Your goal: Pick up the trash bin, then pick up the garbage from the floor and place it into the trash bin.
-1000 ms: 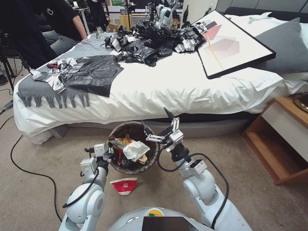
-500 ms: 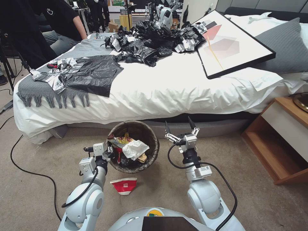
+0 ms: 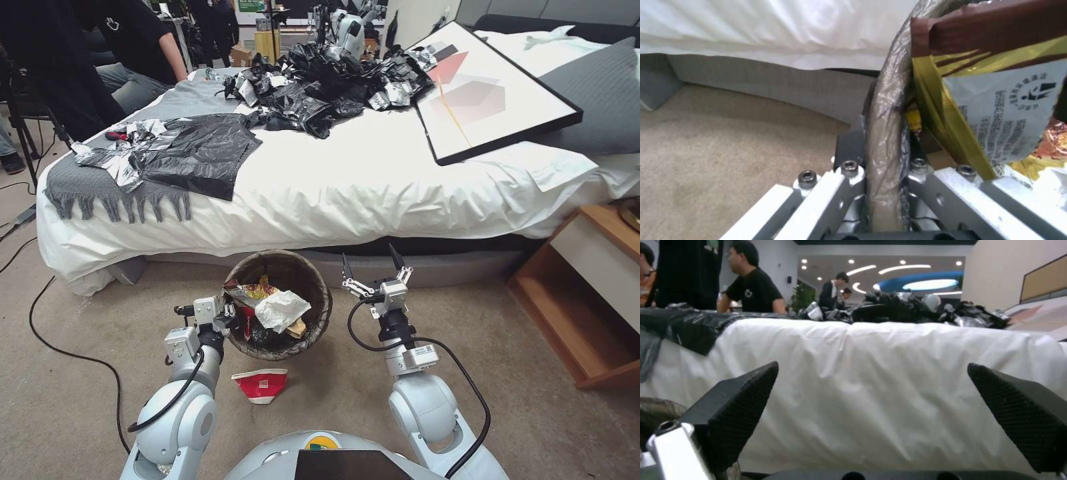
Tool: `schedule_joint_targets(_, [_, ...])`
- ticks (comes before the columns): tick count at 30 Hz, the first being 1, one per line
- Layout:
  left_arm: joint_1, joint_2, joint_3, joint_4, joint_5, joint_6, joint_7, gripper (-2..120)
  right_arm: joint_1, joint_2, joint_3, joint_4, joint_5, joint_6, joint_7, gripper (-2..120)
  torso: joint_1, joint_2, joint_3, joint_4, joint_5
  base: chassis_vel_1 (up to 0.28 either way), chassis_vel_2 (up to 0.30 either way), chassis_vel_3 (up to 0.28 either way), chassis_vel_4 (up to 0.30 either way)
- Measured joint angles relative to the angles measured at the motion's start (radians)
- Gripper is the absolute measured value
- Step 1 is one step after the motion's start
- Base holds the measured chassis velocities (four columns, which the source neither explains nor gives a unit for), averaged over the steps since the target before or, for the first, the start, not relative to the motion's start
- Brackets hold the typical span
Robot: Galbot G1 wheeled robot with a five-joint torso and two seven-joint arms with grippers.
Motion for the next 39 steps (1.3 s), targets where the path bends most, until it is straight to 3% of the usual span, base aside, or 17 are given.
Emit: schedule_joint_targets(39, [-0.003, 0.001, -0.003, -0.006, -0.004, -0.004, 0.006, 4, 0.013, -0.003, 0.007, -0.005, 0.016, 0.001, -0.010, 100, 0.000, 0.000, 0.000, 0.0000, -0.0001, 0.106, 0.107, 0.104, 0.103])
